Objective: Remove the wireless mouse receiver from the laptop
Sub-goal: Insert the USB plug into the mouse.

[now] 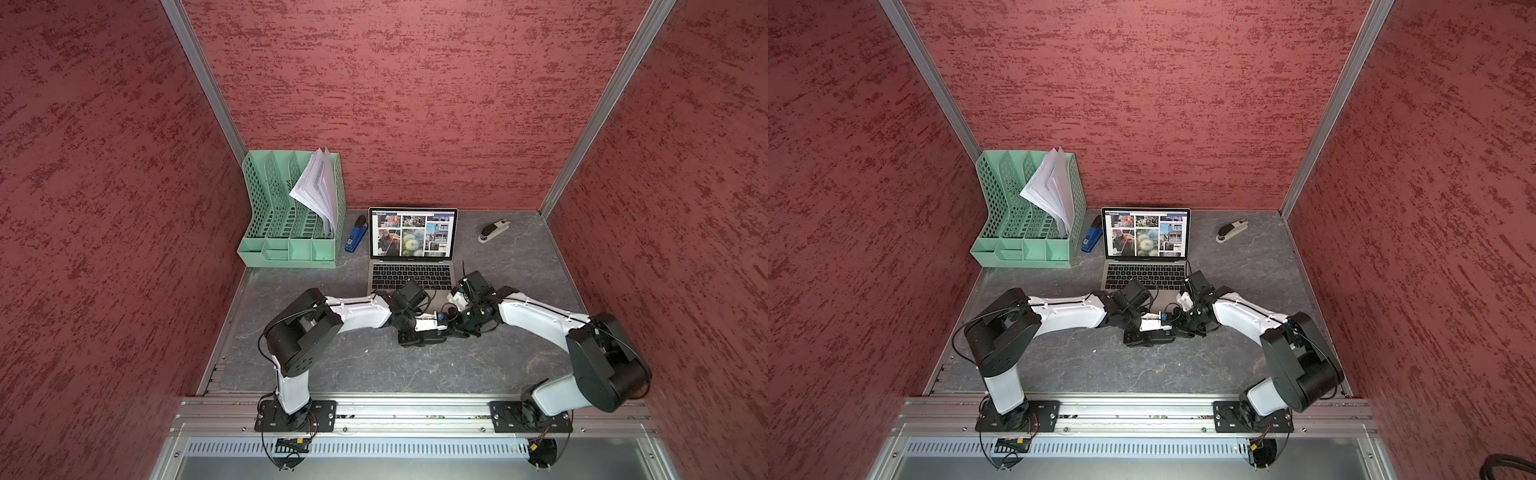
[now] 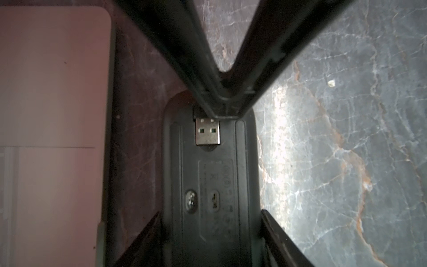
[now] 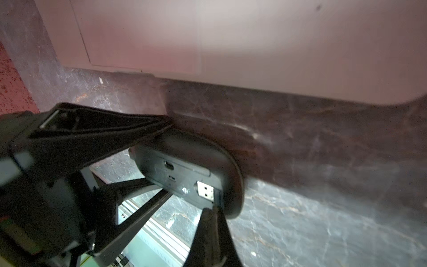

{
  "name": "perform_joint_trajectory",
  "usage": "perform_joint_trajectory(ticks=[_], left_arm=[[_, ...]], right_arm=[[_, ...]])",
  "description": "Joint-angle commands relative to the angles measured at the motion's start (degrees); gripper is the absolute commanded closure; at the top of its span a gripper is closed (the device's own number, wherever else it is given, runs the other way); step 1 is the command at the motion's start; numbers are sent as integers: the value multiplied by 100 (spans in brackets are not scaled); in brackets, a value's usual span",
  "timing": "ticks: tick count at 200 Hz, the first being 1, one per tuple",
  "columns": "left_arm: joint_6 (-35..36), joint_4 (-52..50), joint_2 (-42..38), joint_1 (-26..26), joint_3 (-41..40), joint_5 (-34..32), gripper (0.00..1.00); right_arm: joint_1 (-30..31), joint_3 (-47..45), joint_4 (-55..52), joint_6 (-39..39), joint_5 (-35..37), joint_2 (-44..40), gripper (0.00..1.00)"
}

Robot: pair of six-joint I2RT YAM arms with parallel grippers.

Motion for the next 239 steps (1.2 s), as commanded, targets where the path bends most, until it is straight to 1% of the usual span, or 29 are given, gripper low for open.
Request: perform_joint_trajectory(ticks=[1,30,83,97,120,138,155,174,178,182,185,191,195,200,204,217,239], left_arm=[[-142,-117,312,-57,-20,-80,58],[-154,-104,300,-53,-32,-73,58],[-154,-109,270,-56,-43,-80,58],[-144,-109,260,-59,-44,-80,58],[-138,-87,222,-58,-74,-97,58],[-129,-74,216,-55,-72,-106,58],[-103,-57,208,-55,-68,-97,58],[-63,-47,178,-69,-71,-49,58],[-46,-37,169,-69,-80,-37,58],[-33,-34,158,-77,-83,-28,58],[-33,-30,151,-76,-90,-27,58],[-7,-29,138,-78,-103,-16,58],[0,-27,125,-78,-112,-4,58],[19,-36,106,-78,-123,-2,58],[27,-30,94,-74,-134,-1,58],[52,37,29,-75,-205,8,58],[61,182,-88,-78,-323,28,58]], right_arm=[[182,260,36,1,-349,-128,100],[236,246,129,19,-341,-65,100],[231,332,368,-28,-361,360,100],[222,386,299,-58,-262,301,100],[157,544,-154,-191,287,-124,100],[87,649,-625,-389,859,-867,100],[71,753,-1000,-818,1297,-1531,100],[73,694,-1116,-1545,1334,-2457,100],[73,682,-1145,-1682,1336,-2659,89],[73,679,-1175,-1805,1350,-2847,71],[71,664,-1196,-1877,1357,-2980,56],[71,642,-1197,-2016,1353,-3273,31],[73,614,-1175,-2092,1329,-3438,18],[69,557,-1120,-2145,1339,-3651,4],[73,488,-1059,-2109,1342,-3807,2],[69,257,-818,-1933,1440,-4291,2],[73,-170,-265,-1339,1571,-5009,2]])
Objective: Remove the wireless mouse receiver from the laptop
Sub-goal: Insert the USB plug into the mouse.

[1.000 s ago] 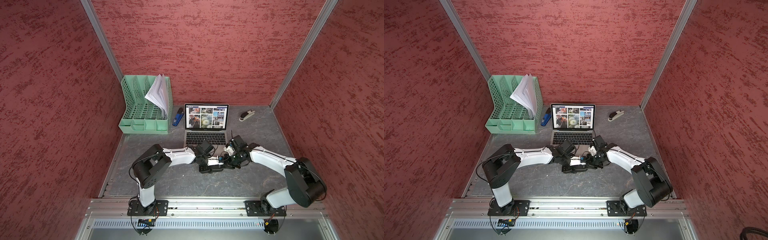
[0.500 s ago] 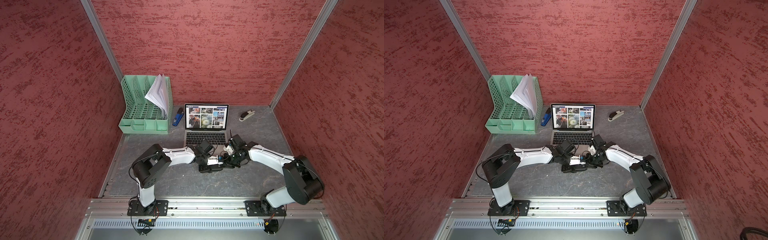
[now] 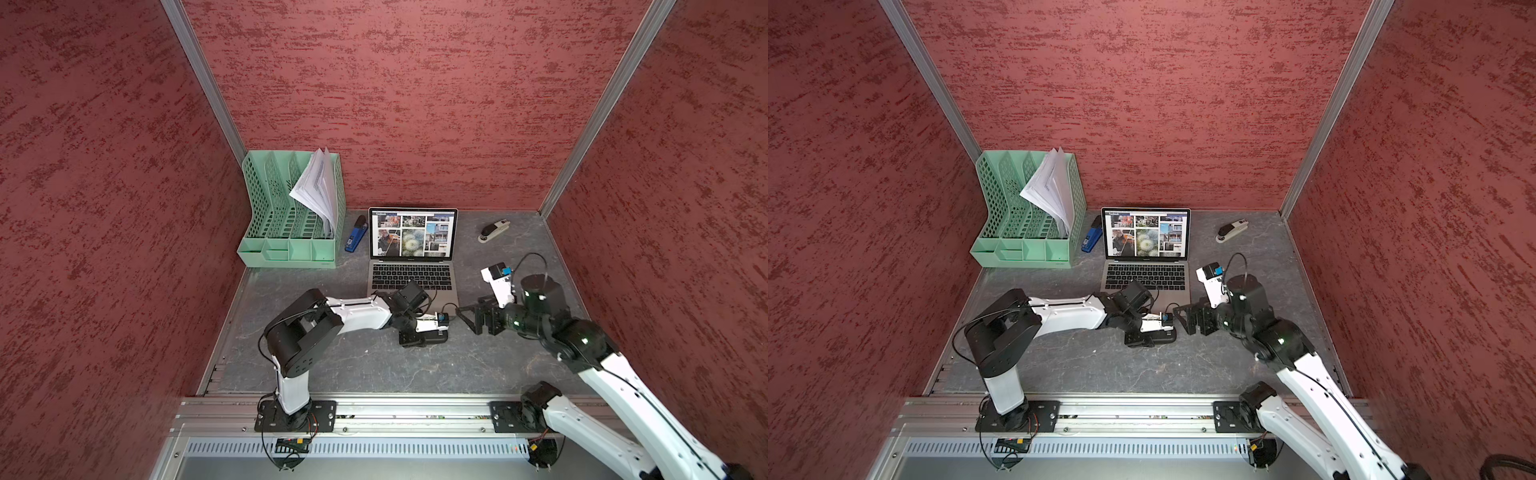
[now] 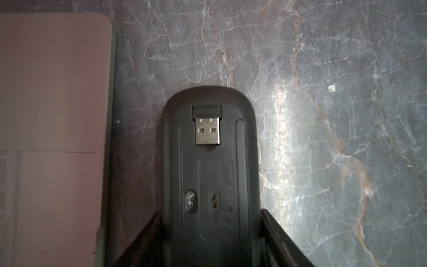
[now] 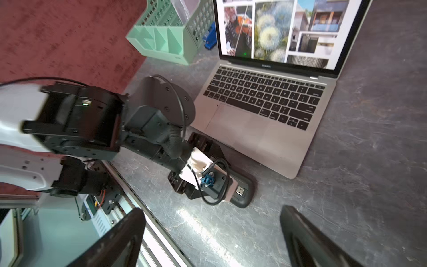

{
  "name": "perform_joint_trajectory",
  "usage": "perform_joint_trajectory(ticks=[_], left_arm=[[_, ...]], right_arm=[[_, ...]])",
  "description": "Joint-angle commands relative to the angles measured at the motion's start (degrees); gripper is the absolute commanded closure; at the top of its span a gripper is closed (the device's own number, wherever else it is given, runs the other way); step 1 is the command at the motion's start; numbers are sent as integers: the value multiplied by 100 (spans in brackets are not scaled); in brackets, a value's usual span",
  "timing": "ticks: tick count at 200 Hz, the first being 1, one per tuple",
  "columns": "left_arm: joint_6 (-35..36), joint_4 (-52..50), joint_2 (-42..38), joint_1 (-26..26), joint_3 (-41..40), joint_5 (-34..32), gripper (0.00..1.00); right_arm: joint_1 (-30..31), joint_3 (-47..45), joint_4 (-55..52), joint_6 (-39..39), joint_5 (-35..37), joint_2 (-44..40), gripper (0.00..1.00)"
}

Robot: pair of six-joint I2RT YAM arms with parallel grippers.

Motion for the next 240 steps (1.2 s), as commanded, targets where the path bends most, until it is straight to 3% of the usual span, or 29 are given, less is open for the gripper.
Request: perform_joint_trajectory(ticks=[1,30,77,136,193,240], left_arm=[[102,-8,-67,-37,-239,31,58],[49,150,-180,-36,-299,62,50],[86,8,-213,-11,-201,-40,19],[122,180,-322,-18,-348,-29,0],[11,385,-864,7,-558,-407,0],[-406,263,-2828,442,-1009,-977,0]], right_arm=[[23,-429,471,346,325,-516,2],[25,-291,438,470,304,-356,6],[20,552,-406,-786,847,255,10],[26,974,-719,-1829,1442,464,8],[28,885,-727,-2232,1558,231,8],[165,1095,-1191,-2882,1071,559,11]])
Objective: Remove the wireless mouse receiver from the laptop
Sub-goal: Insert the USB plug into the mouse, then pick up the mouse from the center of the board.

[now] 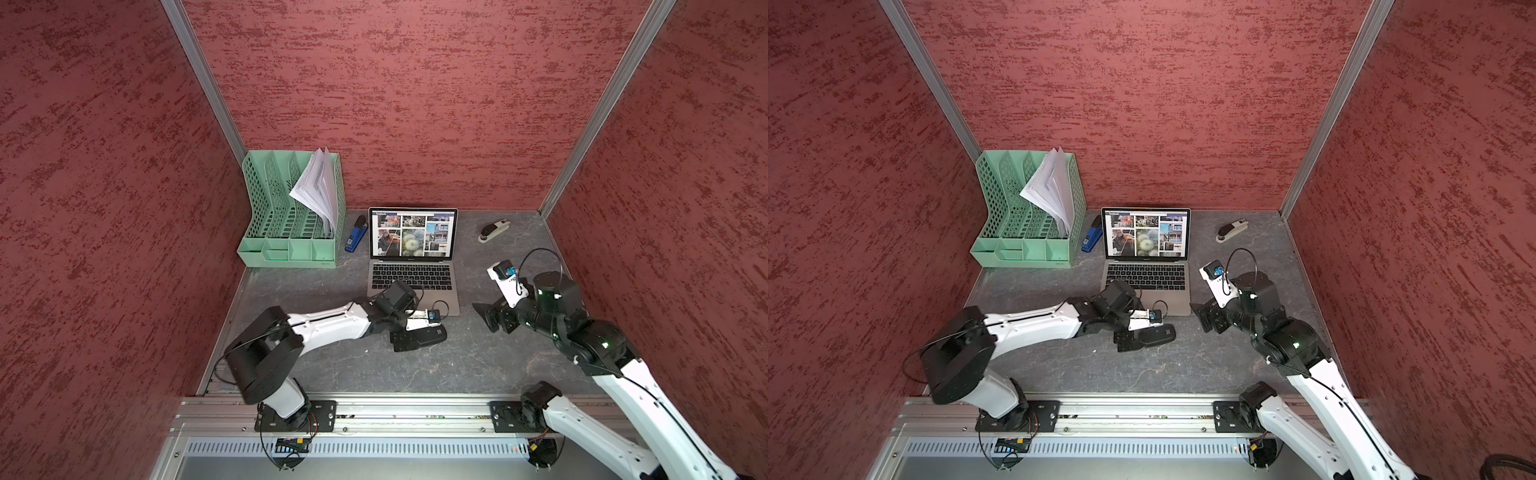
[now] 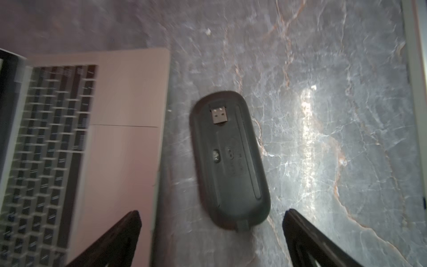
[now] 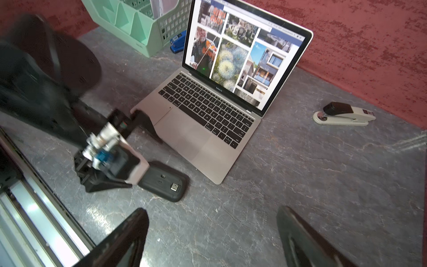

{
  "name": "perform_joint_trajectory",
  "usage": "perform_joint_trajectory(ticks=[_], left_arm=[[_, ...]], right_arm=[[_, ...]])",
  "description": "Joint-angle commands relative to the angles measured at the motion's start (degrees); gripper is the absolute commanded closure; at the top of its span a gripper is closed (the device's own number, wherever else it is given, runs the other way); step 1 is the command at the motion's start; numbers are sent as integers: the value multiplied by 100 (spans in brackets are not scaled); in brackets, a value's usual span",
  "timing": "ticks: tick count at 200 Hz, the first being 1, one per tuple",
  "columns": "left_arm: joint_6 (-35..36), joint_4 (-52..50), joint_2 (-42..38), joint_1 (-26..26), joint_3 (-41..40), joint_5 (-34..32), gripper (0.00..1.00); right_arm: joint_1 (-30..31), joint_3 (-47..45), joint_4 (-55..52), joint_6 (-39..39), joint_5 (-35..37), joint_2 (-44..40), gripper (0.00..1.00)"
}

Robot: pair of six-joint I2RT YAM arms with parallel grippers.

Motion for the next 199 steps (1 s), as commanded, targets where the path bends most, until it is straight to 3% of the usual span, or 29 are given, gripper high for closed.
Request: perform_joint_trajectory(ticks=[1,26,44,76,97,133,172,199], left_arm=[[-385,25,-934,285,-146,-389,0],[-1442,-381,-1713,831,34,-375,0],[-2436,-952,-1742,1232,507,-509,0],[-3054,-1690,-1488,1544,1059,-410,0],[-3306,-1642,-1390,1794,1093,391,0],[-3517,-1463,-1271,1877,1023,415,0],[-3491,-1080,-1844,1910,735,424,0],[-3670,-1597,-1748,2309,996,667,0]], right_arm=[[160,124,-283,-453,-289,176,11],[587,-20,-462,-978,-201,538,14],[892,-105,-824,-1911,-488,898,15],[947,-147,-1298,-3798,-1282,1695,15],[952,-122,-1211,-4402,-1464,2447,16],[961,-22,-543,-4677,-1631,3457,18],[961,36,369,-4587,-1856,4327,17],[961,114,655,-4609,-1783,4776,17]])
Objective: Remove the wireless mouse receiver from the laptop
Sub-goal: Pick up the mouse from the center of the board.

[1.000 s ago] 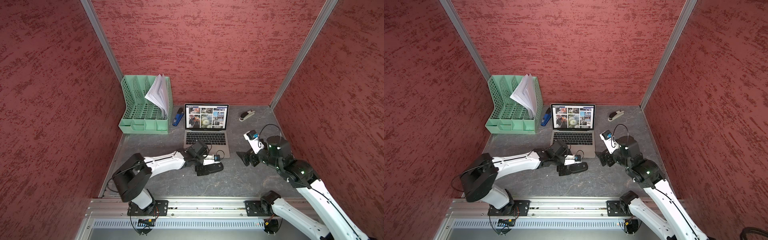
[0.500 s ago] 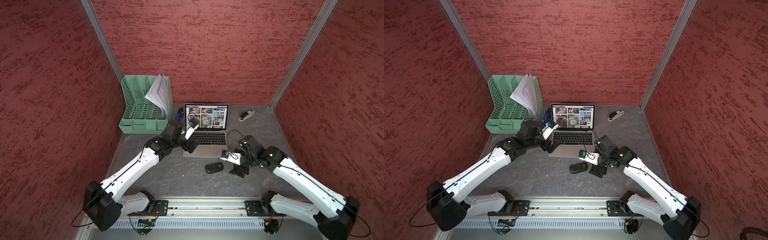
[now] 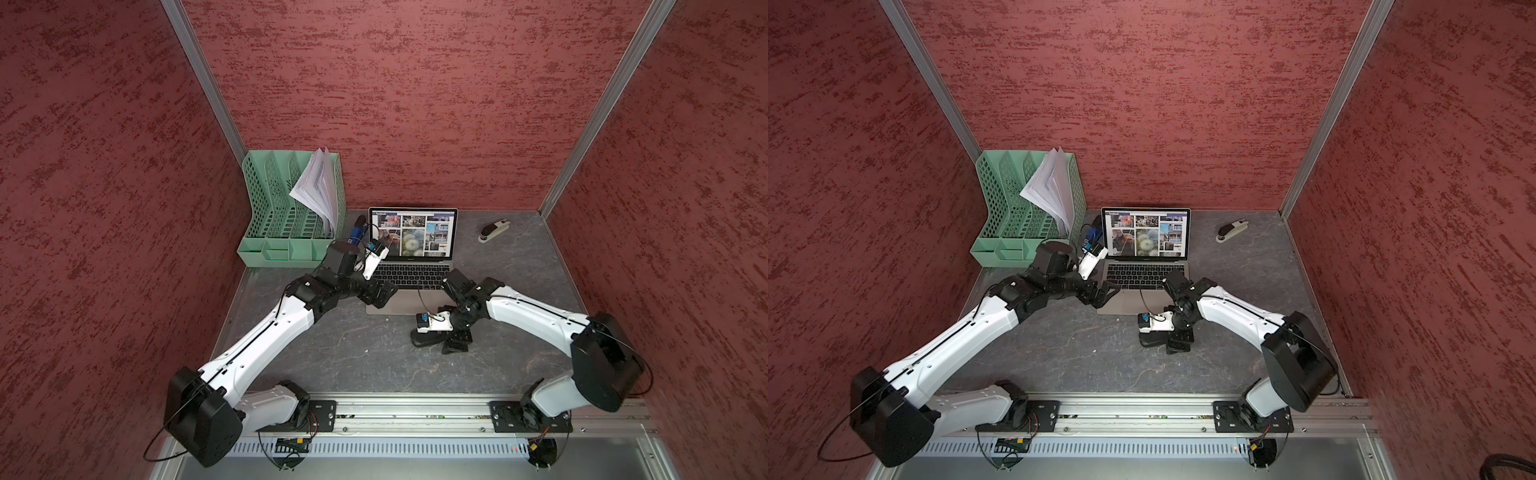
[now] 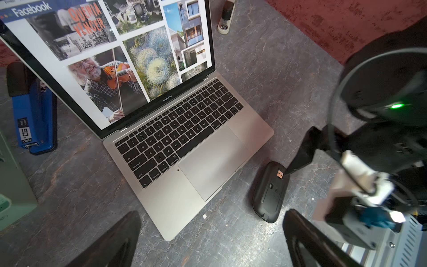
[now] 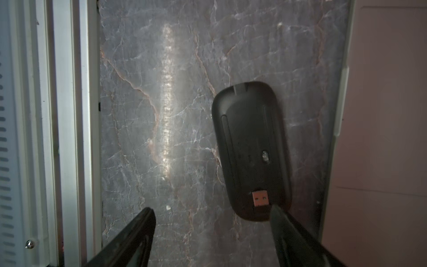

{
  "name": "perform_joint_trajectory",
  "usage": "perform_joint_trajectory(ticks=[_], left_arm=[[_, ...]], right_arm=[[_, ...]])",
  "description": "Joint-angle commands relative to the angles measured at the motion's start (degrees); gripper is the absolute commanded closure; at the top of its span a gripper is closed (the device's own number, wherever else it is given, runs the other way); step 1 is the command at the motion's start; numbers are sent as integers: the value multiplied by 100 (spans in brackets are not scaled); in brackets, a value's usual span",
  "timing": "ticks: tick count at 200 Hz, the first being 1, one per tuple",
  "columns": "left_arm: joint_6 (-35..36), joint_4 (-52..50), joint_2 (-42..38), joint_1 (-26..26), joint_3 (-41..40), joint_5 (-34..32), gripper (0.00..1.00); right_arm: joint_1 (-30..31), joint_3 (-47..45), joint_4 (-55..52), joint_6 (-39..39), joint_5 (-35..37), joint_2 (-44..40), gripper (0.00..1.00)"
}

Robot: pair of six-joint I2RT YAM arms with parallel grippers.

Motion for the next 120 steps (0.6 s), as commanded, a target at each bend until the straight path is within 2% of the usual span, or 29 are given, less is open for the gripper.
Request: perform_joint_trajectory(ticks=[1,17,86,120], left_arm=[[-200,-262,41,342,194,248,0],[-67,-530,190,523,282,662,0],[-299,165,-259,654,-134,139,0],[-335,-259,140,834,156,629,0]], right_arm=[[32,194,543,-113,-147,282,17],[19,245,707,-112,-116,483,17],[-55,365,920,-80,-96,764,15],[-69,262,920,-32,-133,693,14]])
